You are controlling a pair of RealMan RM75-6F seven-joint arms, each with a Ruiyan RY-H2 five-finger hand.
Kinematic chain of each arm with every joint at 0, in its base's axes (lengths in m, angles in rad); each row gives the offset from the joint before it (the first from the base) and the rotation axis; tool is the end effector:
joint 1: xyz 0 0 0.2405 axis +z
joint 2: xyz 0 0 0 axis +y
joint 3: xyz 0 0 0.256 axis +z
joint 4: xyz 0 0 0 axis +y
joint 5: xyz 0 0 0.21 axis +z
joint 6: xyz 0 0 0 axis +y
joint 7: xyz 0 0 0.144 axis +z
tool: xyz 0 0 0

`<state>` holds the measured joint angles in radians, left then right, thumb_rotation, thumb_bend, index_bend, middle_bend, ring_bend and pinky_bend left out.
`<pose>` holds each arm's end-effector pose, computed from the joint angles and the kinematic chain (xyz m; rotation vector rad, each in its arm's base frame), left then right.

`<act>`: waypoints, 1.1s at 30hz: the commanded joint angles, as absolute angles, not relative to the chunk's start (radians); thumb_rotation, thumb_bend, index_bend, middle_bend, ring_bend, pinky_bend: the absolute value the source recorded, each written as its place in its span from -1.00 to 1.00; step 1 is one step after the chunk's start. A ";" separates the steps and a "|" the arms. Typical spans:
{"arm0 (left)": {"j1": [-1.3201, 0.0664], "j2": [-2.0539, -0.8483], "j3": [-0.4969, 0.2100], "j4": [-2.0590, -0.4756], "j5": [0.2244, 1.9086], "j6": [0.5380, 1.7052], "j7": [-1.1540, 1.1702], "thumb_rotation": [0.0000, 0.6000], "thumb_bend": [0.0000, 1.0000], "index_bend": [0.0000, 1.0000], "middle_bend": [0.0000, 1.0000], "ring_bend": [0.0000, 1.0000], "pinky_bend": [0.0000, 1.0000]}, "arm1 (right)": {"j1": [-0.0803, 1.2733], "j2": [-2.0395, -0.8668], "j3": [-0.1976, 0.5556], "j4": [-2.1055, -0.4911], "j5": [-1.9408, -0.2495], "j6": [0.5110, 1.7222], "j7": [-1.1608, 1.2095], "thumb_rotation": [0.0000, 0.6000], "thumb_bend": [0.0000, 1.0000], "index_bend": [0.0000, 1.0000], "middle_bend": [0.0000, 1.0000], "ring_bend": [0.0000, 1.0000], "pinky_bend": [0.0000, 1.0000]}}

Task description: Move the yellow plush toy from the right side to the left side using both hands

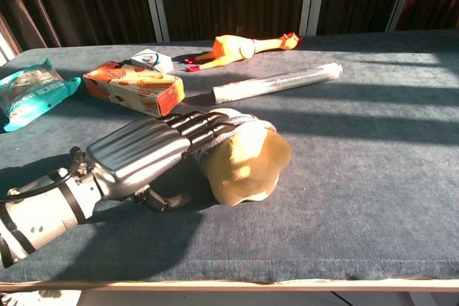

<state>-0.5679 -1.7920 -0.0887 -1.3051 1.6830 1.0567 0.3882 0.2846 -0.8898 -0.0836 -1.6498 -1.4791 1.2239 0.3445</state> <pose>-0.1317 0.2601 -0.0850 -2.1220 -0.5330 -1.0776 -0.3161 -0.2099 0.1872 1.5416 -1.2020 0.8352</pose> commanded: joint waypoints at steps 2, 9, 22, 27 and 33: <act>-0.576 -1.859 -0.087 -1.242 1.681 1.111 0.324 1.00 -0.41 -1.00 -1.00 -1.00 -0.68 | 0.282 -0.888 -0.077 -1.651 -1.479 1.214 0.343 1.00 -0.85 -1.00 -1.00 -1.00 -1.00; -0.581 -1.975 -0.096 -1.106 1.679 1.199 0.227 1.00 -0.41 -1.00 -1.00 -0.90 -0.66 | 0.276 -0.883 -0.063 -1.659 -1.471 1.198 0.346 1.00 -0.85 -1.00 -1.00 -1.00 -1.00; -0.583 -2.082 -0.058 -0.875 1.697 1.299 0.099 1.00 -0.38 -0.28 0.00 0.01 0.04 | 0.264 -0.874 -0.049 -1.661 -1.480 1.185 0.361 1.00 -0.85 -1.00 -1.00 -1.00 -1.00; -0.578 -2.086 -0.058 -0.838 1.684 1.320 0.051 1.00 -0.23 0.43 0.52 0.44 0.39 | 0.261 -0.874 -0.043 -1.662 -1.478 1.178 0.358 1.00 -0.85 -1.00 -1.00 -1.00 -1.00; -0.561 -1.988 -0.072 -0.931 1.659 1.340 0.090 1.00 -0.18 0.51 0.60 0.53 0.48 | 0.260 -0.872 -0.038 -1.667 -1.472 1.164 0.343 1.00 -0.85 -1.00 -1.00 -1.00 -1.00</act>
